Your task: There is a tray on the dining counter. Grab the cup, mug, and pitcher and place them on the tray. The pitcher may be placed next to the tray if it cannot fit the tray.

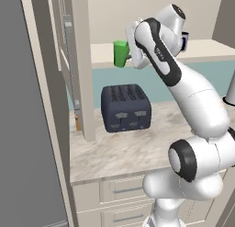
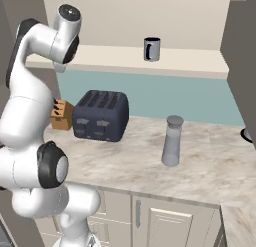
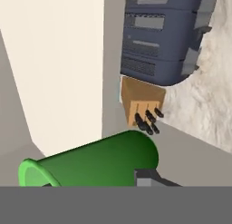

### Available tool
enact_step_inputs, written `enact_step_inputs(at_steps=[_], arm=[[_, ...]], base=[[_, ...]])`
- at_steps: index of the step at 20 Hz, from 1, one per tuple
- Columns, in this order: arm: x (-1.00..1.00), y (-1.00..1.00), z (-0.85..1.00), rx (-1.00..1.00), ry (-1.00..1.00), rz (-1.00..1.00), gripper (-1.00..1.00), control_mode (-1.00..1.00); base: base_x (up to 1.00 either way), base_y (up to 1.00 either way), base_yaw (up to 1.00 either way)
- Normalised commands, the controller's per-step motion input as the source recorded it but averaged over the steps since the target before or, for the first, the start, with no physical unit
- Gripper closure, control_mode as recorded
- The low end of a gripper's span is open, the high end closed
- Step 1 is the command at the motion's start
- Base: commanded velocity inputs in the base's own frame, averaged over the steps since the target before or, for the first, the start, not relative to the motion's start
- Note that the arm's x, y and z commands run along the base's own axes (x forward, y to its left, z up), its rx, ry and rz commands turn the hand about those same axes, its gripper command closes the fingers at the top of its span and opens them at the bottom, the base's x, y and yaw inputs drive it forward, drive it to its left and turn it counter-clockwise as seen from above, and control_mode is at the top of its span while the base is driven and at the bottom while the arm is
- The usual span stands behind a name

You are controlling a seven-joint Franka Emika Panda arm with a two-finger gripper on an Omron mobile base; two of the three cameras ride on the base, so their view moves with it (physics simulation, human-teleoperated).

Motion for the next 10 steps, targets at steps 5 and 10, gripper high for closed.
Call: enact_step_inputs(at_steps=[5,10], arm=[[-0.75,-0.56,0.00,0.00,0.00,0.00,1.00,-1.00],[-0.71,-0.58,0.00,0.00,0.03,0.00,1.00,-1.00]], base=[[0.00,0.00,0.00],[0.00,0.00,0.00]])
